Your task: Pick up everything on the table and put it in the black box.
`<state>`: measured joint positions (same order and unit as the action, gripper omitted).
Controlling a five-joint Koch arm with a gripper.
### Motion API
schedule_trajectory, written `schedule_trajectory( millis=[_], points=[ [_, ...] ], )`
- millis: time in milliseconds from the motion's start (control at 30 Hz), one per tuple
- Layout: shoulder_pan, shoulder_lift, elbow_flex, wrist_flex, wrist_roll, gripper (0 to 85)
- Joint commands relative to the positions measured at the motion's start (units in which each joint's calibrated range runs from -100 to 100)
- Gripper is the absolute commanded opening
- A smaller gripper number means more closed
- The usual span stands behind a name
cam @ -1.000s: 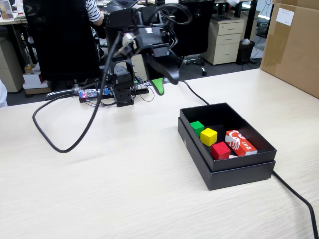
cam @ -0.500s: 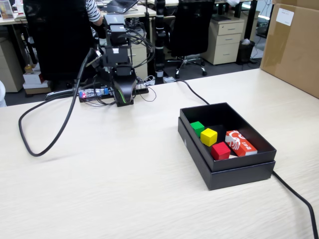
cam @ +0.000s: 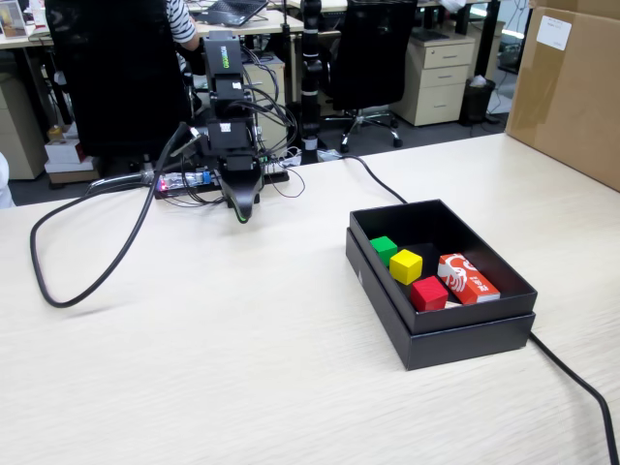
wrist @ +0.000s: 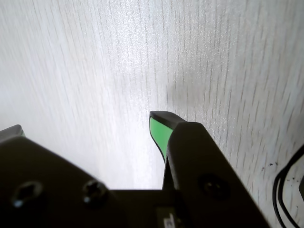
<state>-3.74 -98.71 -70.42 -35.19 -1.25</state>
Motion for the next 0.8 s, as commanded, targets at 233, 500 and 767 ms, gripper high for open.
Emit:
schedule_trajectory(
  millis=[233,500,767],
  points=[
    [0.9,-1.3,-12.8,20.1,-1.5,52.0],
    [1.8,-1.3,-21.9,26.5,-1.5,52.1],
    [2.1,-1.3,-23.5,27.2,-1.4,50.4]
  ],
)
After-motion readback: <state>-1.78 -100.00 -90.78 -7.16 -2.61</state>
